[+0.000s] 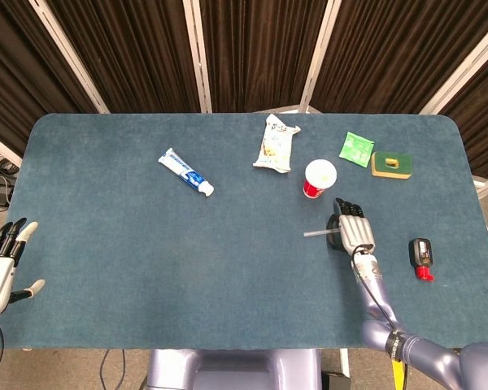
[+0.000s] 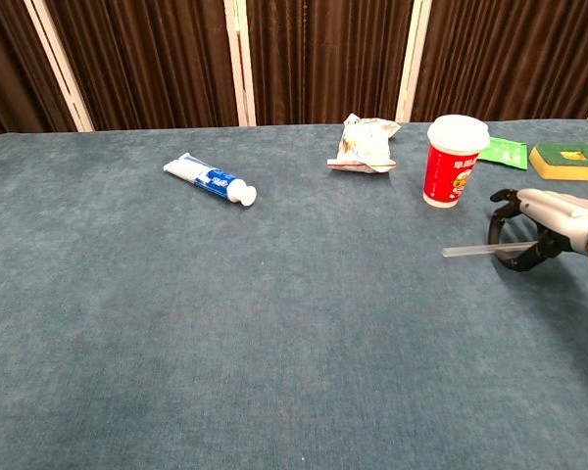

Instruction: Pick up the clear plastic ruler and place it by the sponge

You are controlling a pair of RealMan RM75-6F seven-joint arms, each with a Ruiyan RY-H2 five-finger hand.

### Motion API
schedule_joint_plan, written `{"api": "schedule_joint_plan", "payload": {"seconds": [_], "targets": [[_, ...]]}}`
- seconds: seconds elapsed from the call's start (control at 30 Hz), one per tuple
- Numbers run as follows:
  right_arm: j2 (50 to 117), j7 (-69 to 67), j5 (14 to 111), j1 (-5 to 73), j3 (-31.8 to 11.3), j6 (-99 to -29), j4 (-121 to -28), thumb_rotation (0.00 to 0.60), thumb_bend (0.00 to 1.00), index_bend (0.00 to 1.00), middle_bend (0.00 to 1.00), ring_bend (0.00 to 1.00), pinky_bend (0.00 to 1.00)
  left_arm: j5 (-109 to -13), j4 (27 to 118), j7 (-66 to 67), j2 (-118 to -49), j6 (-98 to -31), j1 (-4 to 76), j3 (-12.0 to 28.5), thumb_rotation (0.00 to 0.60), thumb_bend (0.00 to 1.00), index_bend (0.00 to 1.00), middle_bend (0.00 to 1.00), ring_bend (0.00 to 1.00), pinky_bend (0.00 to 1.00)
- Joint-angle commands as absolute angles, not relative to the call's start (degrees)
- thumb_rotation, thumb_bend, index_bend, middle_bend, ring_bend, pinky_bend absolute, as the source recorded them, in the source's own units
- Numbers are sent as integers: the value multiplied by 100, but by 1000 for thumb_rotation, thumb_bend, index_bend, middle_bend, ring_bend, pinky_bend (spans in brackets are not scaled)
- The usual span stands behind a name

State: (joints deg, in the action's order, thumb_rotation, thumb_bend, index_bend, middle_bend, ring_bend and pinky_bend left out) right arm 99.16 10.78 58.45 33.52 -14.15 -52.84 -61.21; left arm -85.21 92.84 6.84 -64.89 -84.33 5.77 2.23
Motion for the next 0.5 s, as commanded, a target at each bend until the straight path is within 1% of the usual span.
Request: {"api": "schedule_joint_plan", "payload": {"seconds": [0.03, 0.37, 0.5], "targets": [[9848, 1049, 5915, 3348, -1439, -5366, -6272, 600, 472, 516, 43, 0, 0, -8519, 9284, 682, -6488, -8430, 578, 224, 600, 138, 1, 0, 0, 0], [9391, 810, 6036, 3145, -1579, -5766, -7171, 600, 471, 523, 51, 0, 0, -8512, 9294, 679, -6481, -8426, 576, 220, 600, 138, 2, 0, 0, 0], [9118, 630, 5959, 3004, -1759, -5990, -7655, 600, 471, 525, 54, 0, 0, -8518, 9296, 682, -6482, -8441, 572, 222, 600, 140, 3, 0, 0, 0]]}}
